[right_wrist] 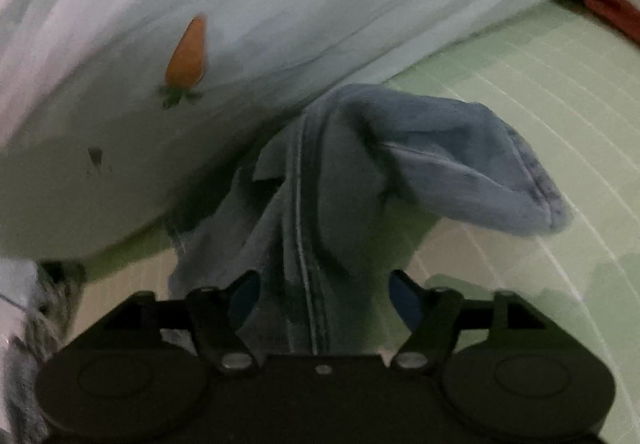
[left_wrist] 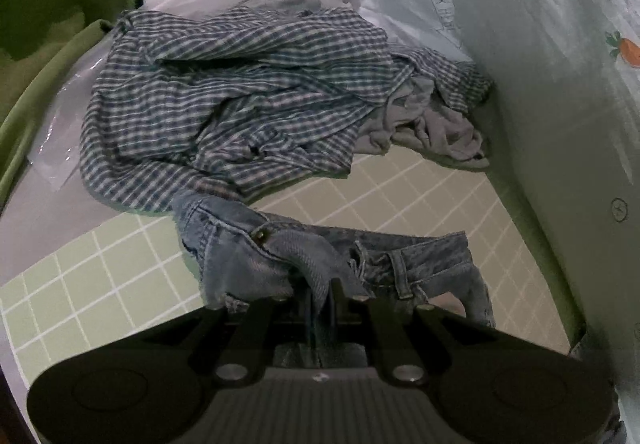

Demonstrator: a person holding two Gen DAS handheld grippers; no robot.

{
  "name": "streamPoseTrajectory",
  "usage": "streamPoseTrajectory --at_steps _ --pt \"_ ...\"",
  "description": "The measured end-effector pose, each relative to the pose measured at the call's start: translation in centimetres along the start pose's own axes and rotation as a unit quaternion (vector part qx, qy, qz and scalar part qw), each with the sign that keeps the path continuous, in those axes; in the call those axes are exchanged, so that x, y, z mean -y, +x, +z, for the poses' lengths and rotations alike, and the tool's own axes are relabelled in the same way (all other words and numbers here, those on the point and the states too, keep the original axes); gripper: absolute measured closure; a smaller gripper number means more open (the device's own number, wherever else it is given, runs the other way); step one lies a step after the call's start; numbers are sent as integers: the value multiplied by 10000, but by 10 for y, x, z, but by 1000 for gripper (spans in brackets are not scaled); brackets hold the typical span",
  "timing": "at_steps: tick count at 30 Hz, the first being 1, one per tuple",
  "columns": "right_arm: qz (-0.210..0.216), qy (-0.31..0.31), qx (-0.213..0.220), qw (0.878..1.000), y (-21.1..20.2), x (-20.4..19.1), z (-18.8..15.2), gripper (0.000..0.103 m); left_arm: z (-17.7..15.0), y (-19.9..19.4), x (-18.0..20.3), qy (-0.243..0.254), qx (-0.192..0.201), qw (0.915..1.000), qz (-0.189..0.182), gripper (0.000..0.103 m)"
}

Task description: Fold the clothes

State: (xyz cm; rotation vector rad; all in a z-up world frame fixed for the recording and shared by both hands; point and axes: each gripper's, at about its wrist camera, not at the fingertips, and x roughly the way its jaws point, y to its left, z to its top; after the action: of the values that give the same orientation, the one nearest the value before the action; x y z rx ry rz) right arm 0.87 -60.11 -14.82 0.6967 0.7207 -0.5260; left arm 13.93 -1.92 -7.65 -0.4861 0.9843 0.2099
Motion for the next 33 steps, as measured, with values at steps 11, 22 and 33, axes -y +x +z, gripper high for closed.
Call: streamPoseTrajectory --at_steps 11,22,33 --pt "-977 401 964 9897 -134 62 -24 100 -33 -35 -40 -185 -81 9996 -195 93" --pt "-1323 -836 1559 9753 -186 28 9 99 -68 -43 -45 209 -402 9988 -177 93" --pt "582 -71 123 9982 -101 18 22 52 -61 -25 -34 171 -358 9992 81 89"
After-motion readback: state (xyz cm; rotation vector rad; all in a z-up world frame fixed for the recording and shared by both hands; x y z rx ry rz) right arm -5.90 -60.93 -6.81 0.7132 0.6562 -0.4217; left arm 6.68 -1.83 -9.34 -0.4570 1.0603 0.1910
